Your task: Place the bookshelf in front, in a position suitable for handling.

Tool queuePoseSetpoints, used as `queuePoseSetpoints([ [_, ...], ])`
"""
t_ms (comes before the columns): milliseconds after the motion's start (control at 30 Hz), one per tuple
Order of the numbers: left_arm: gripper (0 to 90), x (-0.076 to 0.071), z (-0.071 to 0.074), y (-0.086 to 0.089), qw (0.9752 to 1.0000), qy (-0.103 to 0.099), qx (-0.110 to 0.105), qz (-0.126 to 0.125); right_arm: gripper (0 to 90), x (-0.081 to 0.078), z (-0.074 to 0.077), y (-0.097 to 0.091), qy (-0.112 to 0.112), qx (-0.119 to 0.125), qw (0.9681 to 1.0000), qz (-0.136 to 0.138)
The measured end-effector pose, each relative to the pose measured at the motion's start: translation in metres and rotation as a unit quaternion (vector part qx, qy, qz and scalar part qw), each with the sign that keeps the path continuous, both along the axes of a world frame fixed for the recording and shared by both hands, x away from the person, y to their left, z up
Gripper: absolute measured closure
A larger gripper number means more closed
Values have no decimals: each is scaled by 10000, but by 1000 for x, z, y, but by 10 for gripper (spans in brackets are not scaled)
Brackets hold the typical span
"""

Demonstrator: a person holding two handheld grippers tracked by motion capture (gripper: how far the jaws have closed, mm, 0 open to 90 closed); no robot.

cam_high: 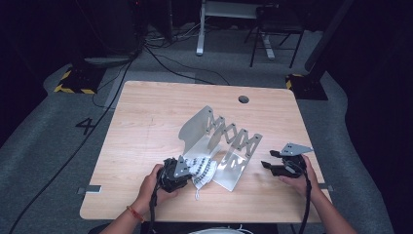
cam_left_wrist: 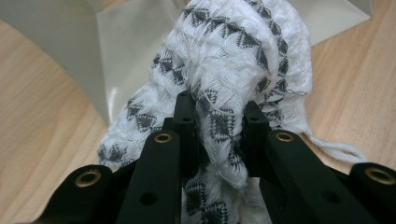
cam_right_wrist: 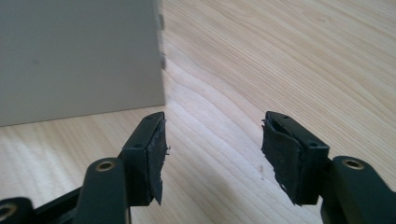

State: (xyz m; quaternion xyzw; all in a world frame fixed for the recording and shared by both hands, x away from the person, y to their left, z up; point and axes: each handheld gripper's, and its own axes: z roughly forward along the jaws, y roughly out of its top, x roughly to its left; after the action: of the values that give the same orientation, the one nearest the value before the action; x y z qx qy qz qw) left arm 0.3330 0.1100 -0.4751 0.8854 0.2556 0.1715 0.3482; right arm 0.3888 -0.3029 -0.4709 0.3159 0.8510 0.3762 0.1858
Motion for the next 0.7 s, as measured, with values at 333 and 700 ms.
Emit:
queuePoseSetpoints([
  [333,748,5,22,15,9985,-342,-364,240,394,7,-10,-4,196,-80,9995,-223],
  [700,747,14,58,24,9915,-799,-955,379,386,8,-11,-6,254,-60,9989,-379],
])
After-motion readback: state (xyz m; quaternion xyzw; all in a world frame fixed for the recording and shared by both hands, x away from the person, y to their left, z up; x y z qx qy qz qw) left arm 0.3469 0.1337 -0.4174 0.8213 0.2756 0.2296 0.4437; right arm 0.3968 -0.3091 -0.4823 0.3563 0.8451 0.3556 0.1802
